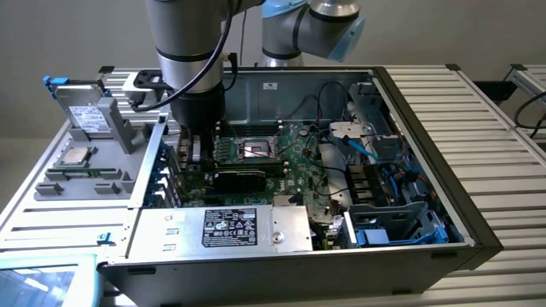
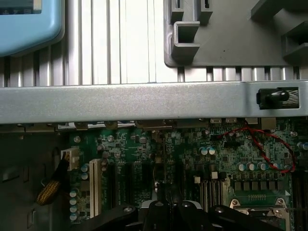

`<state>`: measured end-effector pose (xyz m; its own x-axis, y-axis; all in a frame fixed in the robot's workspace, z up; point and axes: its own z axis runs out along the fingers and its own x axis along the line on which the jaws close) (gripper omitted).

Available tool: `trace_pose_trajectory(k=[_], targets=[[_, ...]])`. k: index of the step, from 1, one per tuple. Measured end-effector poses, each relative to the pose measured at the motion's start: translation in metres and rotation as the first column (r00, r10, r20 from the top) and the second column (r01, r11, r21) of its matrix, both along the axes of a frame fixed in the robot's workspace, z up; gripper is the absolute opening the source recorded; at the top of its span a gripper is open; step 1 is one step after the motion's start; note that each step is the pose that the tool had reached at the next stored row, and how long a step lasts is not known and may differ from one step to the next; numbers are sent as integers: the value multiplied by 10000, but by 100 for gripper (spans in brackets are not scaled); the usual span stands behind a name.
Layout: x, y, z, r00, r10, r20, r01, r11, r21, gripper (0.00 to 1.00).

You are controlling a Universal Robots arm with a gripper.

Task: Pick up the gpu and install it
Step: 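Press down on the gpu until it lock into place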

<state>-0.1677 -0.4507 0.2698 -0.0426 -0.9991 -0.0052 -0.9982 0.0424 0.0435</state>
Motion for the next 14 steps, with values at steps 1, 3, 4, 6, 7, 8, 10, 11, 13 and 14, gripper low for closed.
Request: trace_pose_trajectory(k=[1,3,4,6,7,8,10,11,13,14], targets=[[0,0,0,10000,0,-3,0,10000,0,14],[0,4,1,10000,1,-17,-1,10000,-2,14],[0,10,1,10000,1,-23,-1,10000,-1,14],[1,19,0,10000,1,-31,-1,10000,0,14],[0,20,0,10000,1,-32,-1,10000,0,14],[0,20,0,10000,1,-33,-1,10000,0,14],[0,20,0,10000,0,-33,0,10000,0,14],[0,21,-3,10000,0,-33,0,10000,0,14],[0,21,-20,10000,0,-32,0,10000,0,14],[0,20,-31,10000,0,-34,0,10000,-2,14]])
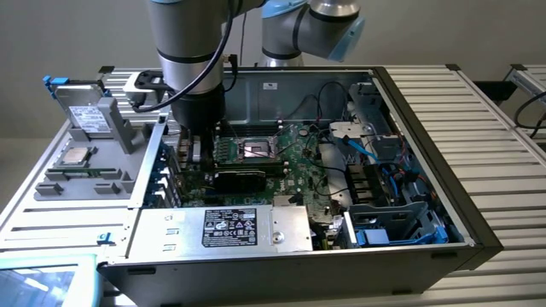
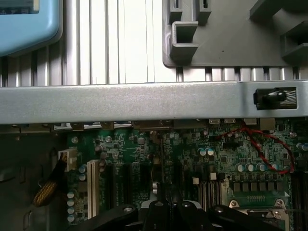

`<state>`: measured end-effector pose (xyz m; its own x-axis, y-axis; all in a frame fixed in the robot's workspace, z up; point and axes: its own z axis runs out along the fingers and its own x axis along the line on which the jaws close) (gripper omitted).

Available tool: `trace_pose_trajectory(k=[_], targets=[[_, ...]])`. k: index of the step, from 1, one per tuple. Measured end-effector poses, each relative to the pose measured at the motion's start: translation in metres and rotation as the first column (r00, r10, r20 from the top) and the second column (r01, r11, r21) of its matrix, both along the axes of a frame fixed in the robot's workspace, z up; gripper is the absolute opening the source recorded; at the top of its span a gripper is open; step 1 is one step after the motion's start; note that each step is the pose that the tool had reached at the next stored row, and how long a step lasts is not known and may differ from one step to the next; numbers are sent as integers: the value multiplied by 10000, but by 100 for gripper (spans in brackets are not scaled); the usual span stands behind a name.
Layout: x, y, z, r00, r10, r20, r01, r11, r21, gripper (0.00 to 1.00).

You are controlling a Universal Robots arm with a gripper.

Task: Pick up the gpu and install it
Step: 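Press down on the gpu until it lock into place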

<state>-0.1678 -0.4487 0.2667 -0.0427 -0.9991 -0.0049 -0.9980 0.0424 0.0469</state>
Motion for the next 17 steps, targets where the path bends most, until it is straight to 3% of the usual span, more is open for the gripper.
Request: trace_pose_trajectory(k=[12,14,17], targets=[[-1,-4,-38,10000,0,1,0,10000,2,14],[1,0,-1,10000,-1,16,1,10000,29,14],[3,-4,138,10000,0,-35,0,10000,5,14]])
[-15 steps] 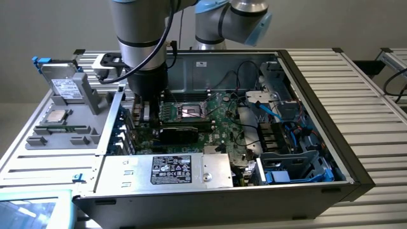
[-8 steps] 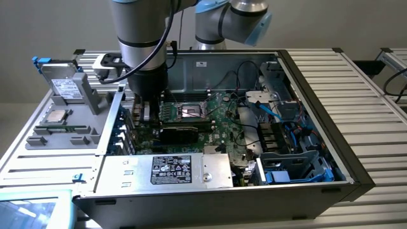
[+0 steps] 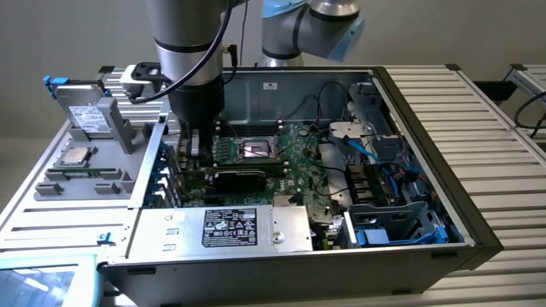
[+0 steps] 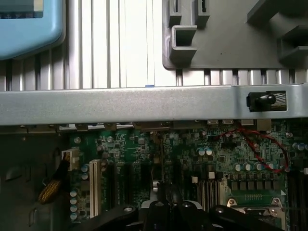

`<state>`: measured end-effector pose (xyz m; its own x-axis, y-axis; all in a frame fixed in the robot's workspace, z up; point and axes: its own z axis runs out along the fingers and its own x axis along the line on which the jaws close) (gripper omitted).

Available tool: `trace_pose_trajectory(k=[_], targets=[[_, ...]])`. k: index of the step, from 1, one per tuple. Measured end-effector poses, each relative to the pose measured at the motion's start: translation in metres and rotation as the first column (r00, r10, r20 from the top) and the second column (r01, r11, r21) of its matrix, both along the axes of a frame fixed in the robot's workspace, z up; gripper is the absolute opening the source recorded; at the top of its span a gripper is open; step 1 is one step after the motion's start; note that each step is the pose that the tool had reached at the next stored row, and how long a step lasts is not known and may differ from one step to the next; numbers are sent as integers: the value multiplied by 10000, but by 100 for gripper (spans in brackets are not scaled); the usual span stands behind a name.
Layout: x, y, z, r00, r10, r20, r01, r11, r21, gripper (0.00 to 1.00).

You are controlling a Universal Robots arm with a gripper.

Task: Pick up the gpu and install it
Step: 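Press down on the gpu until it lock into place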

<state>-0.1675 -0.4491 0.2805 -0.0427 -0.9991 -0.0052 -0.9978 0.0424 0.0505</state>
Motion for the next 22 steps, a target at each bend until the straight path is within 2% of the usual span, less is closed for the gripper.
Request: trace_pose_trajectory(k=[2,4,12,18,20,22], targets=[[34,-6,46,10000,1,-52,-1,10000,-2,14],[110,-17,52,10000,0,-79,-1,10000,-2,14],[474,-38,52,9999,0,-108,0,10000,-1,14],[746,-42,52,9999,1,-155,-1,10000,-1,14],[783,-43,51,9998,2,-186,-2,10000,-1,14],[782,-46,31,9998,0,-188,0,10000,-1,14]])
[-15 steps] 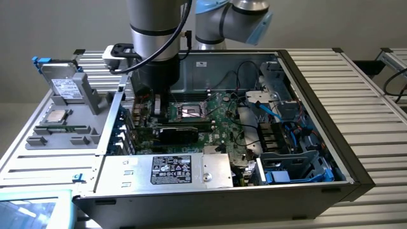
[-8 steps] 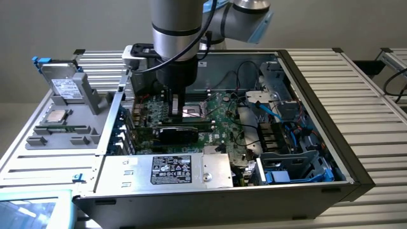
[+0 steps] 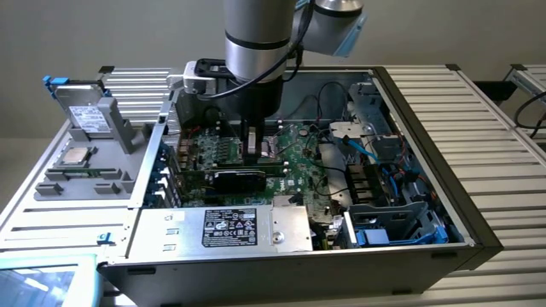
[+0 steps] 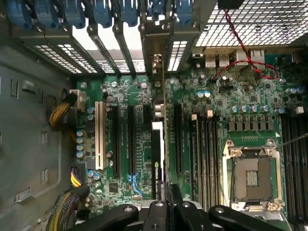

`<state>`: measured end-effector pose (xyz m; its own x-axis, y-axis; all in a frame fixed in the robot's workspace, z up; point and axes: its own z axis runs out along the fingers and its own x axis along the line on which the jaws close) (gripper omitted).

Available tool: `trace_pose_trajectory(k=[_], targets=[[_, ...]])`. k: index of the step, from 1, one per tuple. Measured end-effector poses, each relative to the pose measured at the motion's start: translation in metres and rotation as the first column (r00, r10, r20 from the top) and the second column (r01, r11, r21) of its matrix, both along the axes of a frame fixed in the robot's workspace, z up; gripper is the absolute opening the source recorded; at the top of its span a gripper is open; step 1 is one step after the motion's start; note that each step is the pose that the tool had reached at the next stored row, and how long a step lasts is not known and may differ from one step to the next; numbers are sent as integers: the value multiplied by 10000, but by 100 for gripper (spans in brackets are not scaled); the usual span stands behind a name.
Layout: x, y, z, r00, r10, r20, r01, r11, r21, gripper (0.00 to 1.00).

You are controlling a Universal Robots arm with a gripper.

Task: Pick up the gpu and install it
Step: 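Press down on the gpu until it lock into place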

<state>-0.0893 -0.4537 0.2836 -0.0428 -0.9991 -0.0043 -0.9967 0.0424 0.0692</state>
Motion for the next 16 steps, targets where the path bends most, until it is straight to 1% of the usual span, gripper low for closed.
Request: trace_pose_trajectory(k=[8,13,16], targets=[[0,-14,-139,10000,1,-1,-1,10000,1,14],[1,-13,-146,10000,1,0,-1,10000,1,14],[1,-14,-190,10000,1,-4,-1,10000,-8,14]])
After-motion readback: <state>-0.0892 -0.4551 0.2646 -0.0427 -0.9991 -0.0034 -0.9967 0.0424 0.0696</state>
